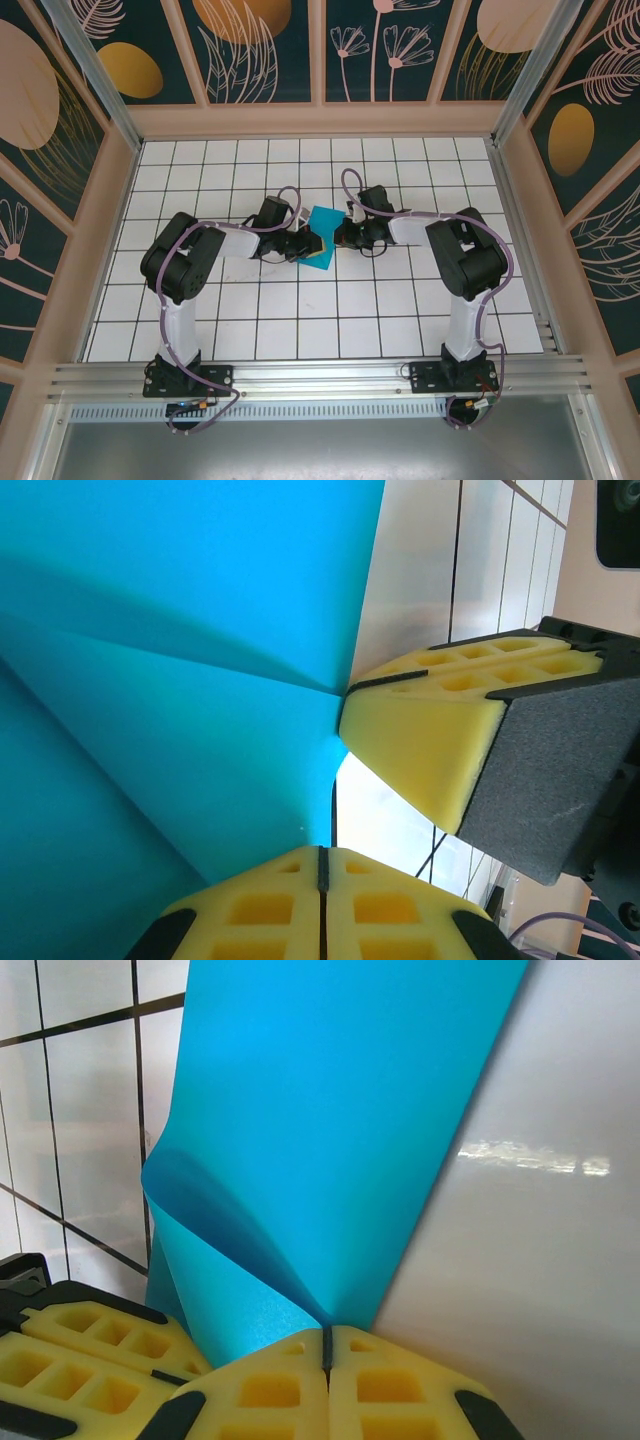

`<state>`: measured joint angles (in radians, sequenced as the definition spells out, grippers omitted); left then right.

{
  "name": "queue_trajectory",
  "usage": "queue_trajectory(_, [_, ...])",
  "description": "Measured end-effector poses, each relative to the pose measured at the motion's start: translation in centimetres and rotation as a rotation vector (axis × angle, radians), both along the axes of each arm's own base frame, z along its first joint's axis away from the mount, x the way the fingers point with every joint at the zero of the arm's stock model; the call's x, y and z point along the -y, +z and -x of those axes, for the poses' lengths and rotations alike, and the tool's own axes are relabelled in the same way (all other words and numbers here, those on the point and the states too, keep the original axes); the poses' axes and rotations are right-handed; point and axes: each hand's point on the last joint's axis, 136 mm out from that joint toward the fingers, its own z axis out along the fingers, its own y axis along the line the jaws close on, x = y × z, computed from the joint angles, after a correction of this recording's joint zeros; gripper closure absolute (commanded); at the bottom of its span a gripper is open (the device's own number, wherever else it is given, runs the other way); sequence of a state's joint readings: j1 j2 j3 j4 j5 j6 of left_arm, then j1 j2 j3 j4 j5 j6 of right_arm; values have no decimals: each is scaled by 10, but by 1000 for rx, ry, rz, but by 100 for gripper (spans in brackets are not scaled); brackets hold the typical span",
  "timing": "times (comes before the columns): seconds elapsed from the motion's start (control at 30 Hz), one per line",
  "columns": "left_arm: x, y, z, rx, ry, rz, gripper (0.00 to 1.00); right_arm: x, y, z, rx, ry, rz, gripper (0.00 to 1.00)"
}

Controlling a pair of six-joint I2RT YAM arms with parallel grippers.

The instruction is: Fold a paper plane with a square sheet of paper (pick it up from the middle)

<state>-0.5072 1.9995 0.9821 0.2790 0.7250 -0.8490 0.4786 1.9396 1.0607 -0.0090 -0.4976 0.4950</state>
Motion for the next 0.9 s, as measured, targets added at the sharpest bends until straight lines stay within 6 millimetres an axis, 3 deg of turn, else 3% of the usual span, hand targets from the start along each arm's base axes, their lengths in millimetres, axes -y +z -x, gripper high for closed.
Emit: queue_trajectory(0.9, [-7,-10,0,-18,25,-53,95,-4,0,-6,7,18,0,92])
